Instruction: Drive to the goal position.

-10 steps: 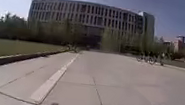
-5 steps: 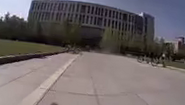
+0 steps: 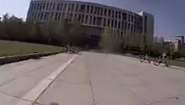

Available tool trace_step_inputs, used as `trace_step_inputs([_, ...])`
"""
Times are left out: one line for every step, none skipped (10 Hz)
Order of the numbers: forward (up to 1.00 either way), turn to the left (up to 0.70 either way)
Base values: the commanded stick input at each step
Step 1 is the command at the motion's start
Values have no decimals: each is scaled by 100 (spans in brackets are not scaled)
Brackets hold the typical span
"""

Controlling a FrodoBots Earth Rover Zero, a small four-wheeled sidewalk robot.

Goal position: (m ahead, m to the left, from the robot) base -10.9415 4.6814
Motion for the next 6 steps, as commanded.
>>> trace_step_inputs([70, 0])
trace_step_inputs([70, 0])
trace_step_inputs([70, 0])
trace_step_inputs([70, 0])
trace_step_inputs([70, 0])
trace_step_inputs([70, 0])
